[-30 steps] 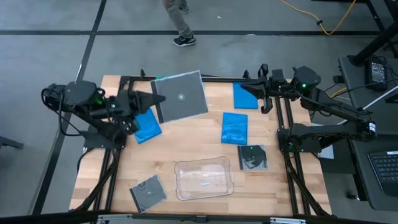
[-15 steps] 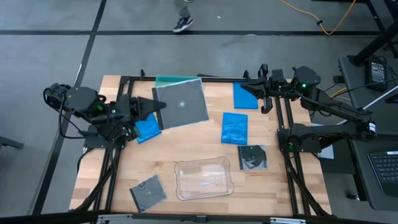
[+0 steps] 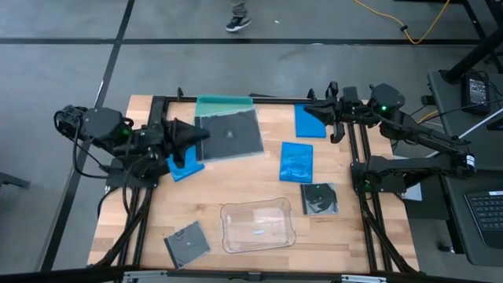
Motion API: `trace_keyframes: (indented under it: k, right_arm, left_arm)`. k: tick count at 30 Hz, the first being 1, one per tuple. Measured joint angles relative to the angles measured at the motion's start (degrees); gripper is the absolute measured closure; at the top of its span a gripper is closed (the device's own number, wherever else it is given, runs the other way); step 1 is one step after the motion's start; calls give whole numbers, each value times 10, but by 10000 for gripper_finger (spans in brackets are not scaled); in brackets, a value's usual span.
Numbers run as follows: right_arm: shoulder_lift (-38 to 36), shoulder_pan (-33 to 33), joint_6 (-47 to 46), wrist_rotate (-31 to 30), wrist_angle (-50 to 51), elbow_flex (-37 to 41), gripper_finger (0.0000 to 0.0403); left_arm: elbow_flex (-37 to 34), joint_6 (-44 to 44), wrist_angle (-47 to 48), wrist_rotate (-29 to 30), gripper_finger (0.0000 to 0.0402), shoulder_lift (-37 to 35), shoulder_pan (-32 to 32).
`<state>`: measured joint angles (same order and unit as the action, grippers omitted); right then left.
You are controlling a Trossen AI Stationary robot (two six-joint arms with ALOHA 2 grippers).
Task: Pick & place jewel cases by type
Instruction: Put the top black CD case into the transparent bin
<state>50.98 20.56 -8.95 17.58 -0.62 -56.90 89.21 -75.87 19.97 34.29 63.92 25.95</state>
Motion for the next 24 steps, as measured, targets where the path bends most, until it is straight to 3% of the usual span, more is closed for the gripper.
trace_keyframes:
  k: [12, 24]
  right_arm:
    - [0, 0, 2, 0, 36, 0, 395]
    - [0, 0, 3, 5, 82, 0, 395]
  left_arm:
    - [0, 372, -9, -114, 380, -4, -53]
    - [0, 830, -23, -128, 379, 1, -81]
